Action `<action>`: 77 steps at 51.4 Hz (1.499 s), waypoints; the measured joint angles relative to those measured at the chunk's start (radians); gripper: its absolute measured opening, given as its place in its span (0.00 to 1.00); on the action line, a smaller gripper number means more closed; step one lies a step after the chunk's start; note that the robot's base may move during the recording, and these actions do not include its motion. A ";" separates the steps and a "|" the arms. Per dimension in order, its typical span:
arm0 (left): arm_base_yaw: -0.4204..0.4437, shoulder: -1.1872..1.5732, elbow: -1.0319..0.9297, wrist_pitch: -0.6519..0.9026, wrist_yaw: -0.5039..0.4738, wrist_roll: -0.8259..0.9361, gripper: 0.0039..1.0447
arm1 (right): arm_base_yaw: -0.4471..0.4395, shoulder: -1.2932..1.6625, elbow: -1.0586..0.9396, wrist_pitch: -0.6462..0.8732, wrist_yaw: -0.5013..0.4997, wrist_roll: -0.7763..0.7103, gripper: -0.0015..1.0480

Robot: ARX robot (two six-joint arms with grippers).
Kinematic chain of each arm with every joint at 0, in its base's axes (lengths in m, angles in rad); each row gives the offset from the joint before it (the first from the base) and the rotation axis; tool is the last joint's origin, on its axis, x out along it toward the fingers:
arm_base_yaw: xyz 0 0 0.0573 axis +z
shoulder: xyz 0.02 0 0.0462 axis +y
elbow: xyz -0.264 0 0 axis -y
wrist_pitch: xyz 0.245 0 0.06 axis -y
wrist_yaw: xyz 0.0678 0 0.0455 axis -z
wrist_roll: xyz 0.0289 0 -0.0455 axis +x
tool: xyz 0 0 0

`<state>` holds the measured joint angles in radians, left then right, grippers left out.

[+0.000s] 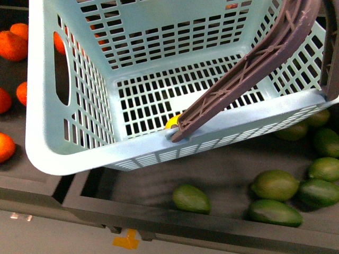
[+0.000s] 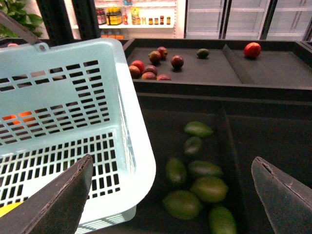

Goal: Pick mango and avocado into basket

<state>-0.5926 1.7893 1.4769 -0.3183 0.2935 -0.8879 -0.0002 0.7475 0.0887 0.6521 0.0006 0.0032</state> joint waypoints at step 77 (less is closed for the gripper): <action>0.002 0.000 0.000 0.000 0.000 0.001 0.23 | -0.533 1.241 0.761 -0.647 -0.390 -1.208 0.92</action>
<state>-0.5911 1.7893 1.4769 -0.3180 0.2932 -0.8867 -0.5327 1.9884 0.8494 0.0048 -0.3897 -1.2045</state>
